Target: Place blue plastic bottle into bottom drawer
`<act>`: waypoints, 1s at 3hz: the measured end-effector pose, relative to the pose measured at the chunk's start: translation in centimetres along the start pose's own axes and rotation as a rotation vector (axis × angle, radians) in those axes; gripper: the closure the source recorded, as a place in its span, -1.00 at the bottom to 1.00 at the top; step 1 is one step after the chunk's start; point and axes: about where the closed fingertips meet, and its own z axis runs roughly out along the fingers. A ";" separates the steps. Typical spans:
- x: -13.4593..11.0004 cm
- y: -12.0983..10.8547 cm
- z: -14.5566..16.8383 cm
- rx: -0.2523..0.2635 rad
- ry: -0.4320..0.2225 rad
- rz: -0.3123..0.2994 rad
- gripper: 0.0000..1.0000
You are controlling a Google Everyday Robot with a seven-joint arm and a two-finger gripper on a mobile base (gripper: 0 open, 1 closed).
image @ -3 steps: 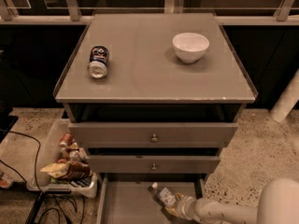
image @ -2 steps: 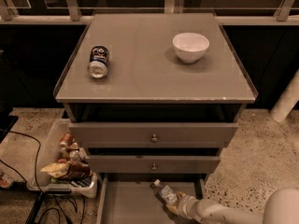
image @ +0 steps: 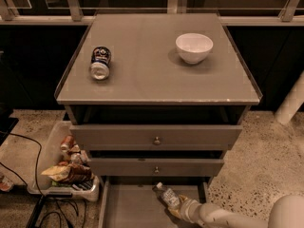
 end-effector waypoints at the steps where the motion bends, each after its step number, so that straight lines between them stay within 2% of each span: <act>1: 0.0 0.0 0.0 0.000 0.000 0.000 0.15; 3: 0.0 0.0 0.0 0.000 0.000 0.000 -0.76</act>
Offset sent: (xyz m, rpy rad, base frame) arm 0.0000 0.0000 0.0000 0.0000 0.0000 0.0000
